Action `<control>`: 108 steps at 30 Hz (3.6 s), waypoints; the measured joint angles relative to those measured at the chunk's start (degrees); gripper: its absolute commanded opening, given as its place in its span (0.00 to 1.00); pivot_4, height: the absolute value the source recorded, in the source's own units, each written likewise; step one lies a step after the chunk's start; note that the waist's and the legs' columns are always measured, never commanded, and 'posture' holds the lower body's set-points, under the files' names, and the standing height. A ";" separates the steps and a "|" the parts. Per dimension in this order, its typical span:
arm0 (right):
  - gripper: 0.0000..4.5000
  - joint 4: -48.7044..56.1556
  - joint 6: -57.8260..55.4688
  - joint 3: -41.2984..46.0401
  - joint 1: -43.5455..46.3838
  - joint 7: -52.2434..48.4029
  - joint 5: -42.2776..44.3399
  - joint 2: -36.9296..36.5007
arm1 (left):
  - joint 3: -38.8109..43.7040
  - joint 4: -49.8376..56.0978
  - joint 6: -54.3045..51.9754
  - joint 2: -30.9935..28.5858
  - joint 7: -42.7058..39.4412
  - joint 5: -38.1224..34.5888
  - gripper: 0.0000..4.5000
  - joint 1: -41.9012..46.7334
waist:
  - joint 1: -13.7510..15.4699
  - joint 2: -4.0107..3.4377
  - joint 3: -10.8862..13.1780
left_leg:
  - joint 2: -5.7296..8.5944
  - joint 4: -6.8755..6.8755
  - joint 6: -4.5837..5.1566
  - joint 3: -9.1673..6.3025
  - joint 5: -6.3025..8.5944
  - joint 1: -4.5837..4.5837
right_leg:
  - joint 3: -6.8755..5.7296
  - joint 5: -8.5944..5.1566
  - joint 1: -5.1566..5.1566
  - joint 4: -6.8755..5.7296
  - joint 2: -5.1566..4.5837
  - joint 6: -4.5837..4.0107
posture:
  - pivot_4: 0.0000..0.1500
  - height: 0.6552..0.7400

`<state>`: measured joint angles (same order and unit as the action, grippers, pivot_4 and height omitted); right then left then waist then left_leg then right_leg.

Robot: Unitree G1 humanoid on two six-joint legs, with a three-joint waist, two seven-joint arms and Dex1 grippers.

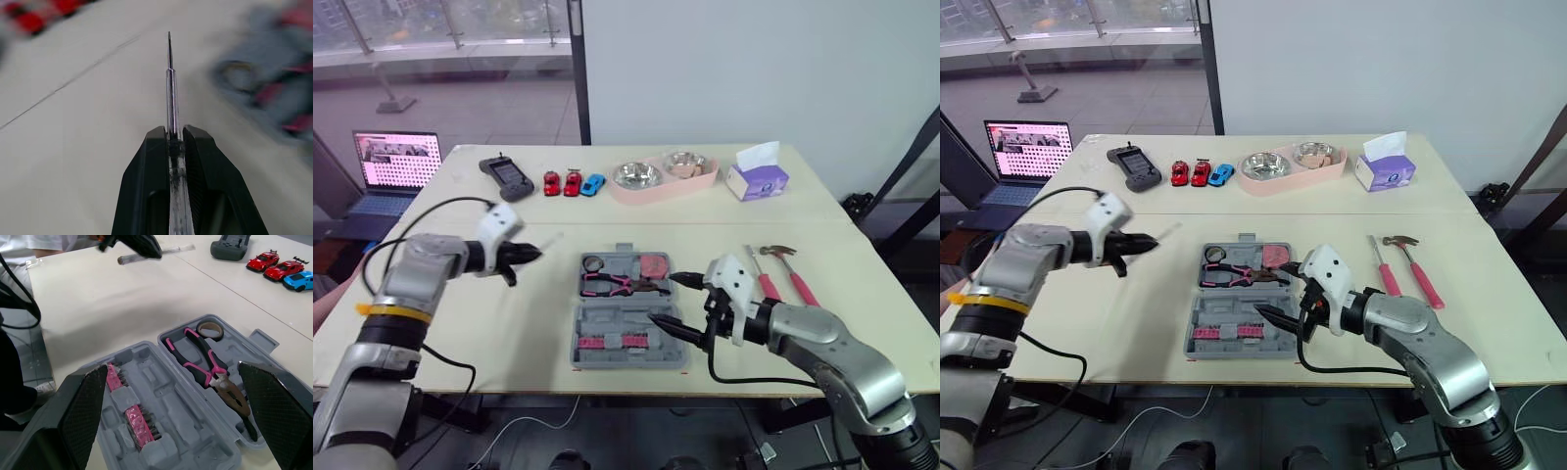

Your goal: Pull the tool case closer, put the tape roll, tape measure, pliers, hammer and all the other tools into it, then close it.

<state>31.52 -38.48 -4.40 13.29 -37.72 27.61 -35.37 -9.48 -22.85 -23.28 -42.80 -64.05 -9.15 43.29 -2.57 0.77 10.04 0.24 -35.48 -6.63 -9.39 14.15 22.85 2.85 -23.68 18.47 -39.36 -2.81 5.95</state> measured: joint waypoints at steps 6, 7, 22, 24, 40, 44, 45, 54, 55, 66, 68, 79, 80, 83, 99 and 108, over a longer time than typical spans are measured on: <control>1.00 0.10 0.37 -0.29 -1.66 1.35 -1.46 0.55 | -11.39 -3.23 4.17 2.34 -18.72 3.54 0.01 8.49 | -0.05 0.00 0.02 | -0.01 -0.06 0.05 -0.02 0.03 0.10 | -0.02 0.00 0.07 -0.01 0.06 0.00 | 1.00 1.00; 1.00 0.25 0.60 -0.20 -2.09 1.53 -1.68 0.54 | -12.73 -4.84 5.22 3.55 -20.36 4.63 0.01 10.27 | -0.04 0.00 0.02 | -0.01 -0.18 0.13 -0.03 0.07 0.15 | -0.02 0.00 0.07 -0.01 0.07 0.00 | 1.00 1.00; 1.00 4.56 0.43 0.44 -6.48 4.73 -2.67 0.55 | -21.16 -17.56 13.96 16.67 -20.51 17.89 0.01 18.36 | -0.08 0.04 0.09 | 0.00 -0.61 0.39 -0.08 0.21 0.47 | -0.08 0.00 0.19 -0.04 0.10 0.01 | 1.00 1.00; 1.00 4.87 0.02 0.45 -7.12 5.43 -2.69 0.63 | -21.22 -17.59 14.88 17.92 -19.09 18.87 0.01 18.23 | -0.14 0.03 0.09 | 0.00 -0.62 0.39 -0.08 0.22 0.47 | -0.08 0.00 0.20 -0.06 0.10 0.01 | 1.00 1.00; 1.00 6.76 -1.26 0.54 -8.49 7.68 -2.44 0.76 | -21.66 -18.12 15.62 22.98 -12.89 24.12 0.01 15.92 | -0.04 0.03 0.09 | 0.01 -0.65 0.39 -0.08 0.22 0.47 | -0.08 0.00 0.19 -0.09 0.09 0.01 | 1.00 1.00; 1.00 6.77 -1.34 0.54 -8.44 7.67 -2.09 0.75 | -21.73 -15.90 13.77 23.11 -12.98 24.44 0.01 14.81 | -0.04 0.03 0.09 | 0.01 -0.65 0.39 -0.08 0.22 0.47 | -0.08 0.00 0.19 -0.09 0.09 0.01 | 1.00 1.00; 1.00 6.77 -1.36 0.54 -8.43 7.67 -2.03 0.75 | -21.73 -15.04 13.47 23.09 -12.99 24.59 0.01 14.46 | -0.03 0.03 0.09 | 0.01 -0.65 0.39 -0.08 0.22 0.47 | -0.08 0.00 0.19 -0.10 0.09 0.01 | 1.00 1.00; 1.00 6.77 -1.93 0.54 -8.30 7.69 -1.86 0.74 | -21.72 -14.09 12.03 23.22 -11.34 25.41 0.01 13.64 | -0.01 0.03 0.09 | 0.01 -0.67 0.39 -0.08 0.22 0.47 | -0.08 0.00 0.18 -0.11 0.09 0.01 | 1.00 1.00; 1.00 6.77 -2.04 0.54 -8.30 7.69 -1.78 0.74 | -21.72 -13.92 11.53 23.29 -11.31 25.41 0.01 13.64 | -0.01 0.03 0.09 | 0.01 -0.68 0.39 -0.08 0.22 0.47 | -0.08 0.00 0.18 -0.11 0.09 0.01 | 1.00 1.00; 1.00 6.77 -2.24 0.54 -8.30 7.82 -1.61 0.76 | -21.86 -12.26 9.68 23.31 -11.30 26.18 0.01 13.63 | -0.02 0.03 0.09 | 0.01 -0.68 0.39 -0.08 0.22 0.47 | -0.08 0.00 0.18 -0.11 0.09 0.01 | 1.00 1.00; 1.00 6.77 -2.26 0.54 -8.30 7.97 -1.59 0.77 | -21.92 -12.26 9.75 23.31 -11.20 26.52 0.01 13.63 | -0.02 0.03 0.09 | 0.01 -0.68 0.39 -0.08 0.22 0.47 | -0.08 0.00 0.18 -0.11 0.09 0.01 | 1.00 1.00; 1.00 7.05 -2.34 0.54 -8.33 8.35 -1.50 1.02 | -23.26 -10.77 10.22 21.67 -11.71 27.50 0.01 13.28 | -0.07 0.03 0.08 | 0.01 -0.70 0.39 -0.08 0.21 0.45 | -0.08 0.00 0.16 -0.13 0.09 0.01 | 1.00 1.00; 1.00 7.04 -2.34 0.54 -8.33 8.36 -1.50 1.14 | -23.27 -10.77 10.22 21.62 -11.72 27.51 0.01 13.28 | -0.05 0.03 0.08 | 0.01 -0.70 0.39 -0.08 0.22 0.45 | -0.08 0.00 0.16 -0.13 0.09 0.01 | 1.00 1.00; 1.00 7.04 -2.34 0.54 -8.33 8.39 -1.50 1.31 | -23.28 -10.78 10.21 21.61 -11.73 27.64 0.01 13.28 | -0.04 0.03 0.08 | 0.01 -0.70 0.39 -0.08 0.22 0.45 | -0.08 0.00 0.16 -0.13 0.09 0.01 | 1.00 1.00; 1.00 7.24 -2.47 0.54 -8.62 9.11 -1.43 1.79 | -23.46 -12.64 11.35 23.38 -10.36 28.46 0.01 13.53 | 0.03 0.01 0.07 | 0.02 -0.75 0.39 -0.08 0.22 0.44 | -0.08 0.00 0.12 -0.16 0.09 0.01 | 1.00 1.00; 1.00 8.78 -2.96 0.54 -8.77 9.40 -0.76 1.80 | -23.46 -13.19 11.40 23.82 -9.15 28.65 0.01 13.84 | 0.09 0.01 0.07 | 0.05 -0.76 0.39 -0.09 0.22 0.44 | -0.10 0.00 0.10 -0.16 0.05 0.02 | 1.00 1.00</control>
<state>40.30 -41.45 -3.85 4.52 -28.31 26.86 -33.57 -32.93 -36.05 -11.89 -18.98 -73.20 19.50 57.13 -2.48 0.79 10.11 0.29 -36.24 -6.24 -9.48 14.36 23.29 2.76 -23.68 18.57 -39.53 -2.76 5.97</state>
